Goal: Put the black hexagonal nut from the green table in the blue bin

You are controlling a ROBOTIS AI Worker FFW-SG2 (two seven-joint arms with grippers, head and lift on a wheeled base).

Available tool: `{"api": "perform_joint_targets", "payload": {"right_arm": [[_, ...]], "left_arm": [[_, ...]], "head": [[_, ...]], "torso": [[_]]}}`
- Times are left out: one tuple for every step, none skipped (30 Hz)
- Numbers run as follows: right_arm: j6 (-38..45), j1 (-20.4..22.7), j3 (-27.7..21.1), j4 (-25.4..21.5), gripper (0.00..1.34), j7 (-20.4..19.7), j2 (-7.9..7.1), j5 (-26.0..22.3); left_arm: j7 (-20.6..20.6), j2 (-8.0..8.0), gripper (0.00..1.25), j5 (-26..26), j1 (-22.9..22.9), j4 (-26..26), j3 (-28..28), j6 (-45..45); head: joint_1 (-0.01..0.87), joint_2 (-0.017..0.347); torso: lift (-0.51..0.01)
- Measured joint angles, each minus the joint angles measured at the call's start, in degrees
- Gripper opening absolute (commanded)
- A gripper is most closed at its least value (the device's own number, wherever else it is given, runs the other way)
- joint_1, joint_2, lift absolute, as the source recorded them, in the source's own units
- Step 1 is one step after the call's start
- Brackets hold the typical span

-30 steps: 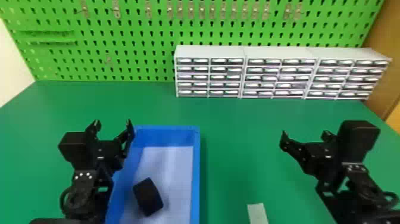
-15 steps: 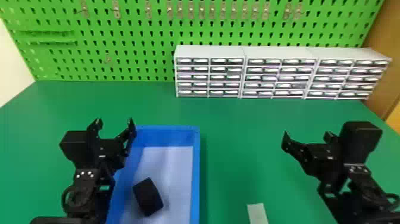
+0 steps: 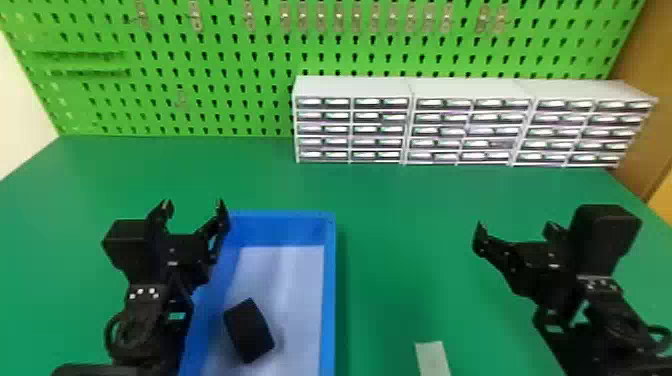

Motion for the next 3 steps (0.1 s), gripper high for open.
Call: {"api": "perform_joint_targets", "payload": {"right_arm": [[0.0,0.0,0.01,0.0,1.2,0.0,0.0,0.0],[0.0,0.01,0.03,0.0,1.2,0.0,0.0,0.01],[0.0,0.03,0.04,0.0,1.2,0.0,-0.01,0.01]], "left_arm": [[0.0,0.0,0.79,0.0,0.0,0.0,0.0,0.0],[0.0,0.0,0.79,-0.01,-0.02,0.0,0.0,0.0],[0.0,0.0,0.79,-0.01,-0.03,0.0,0.0,0.0]], "head": [[0.657,0.057],[0.657,0.057],[0.657,0.057]], "torso": [[-0.095],[-0.095],[-0.095]]}}
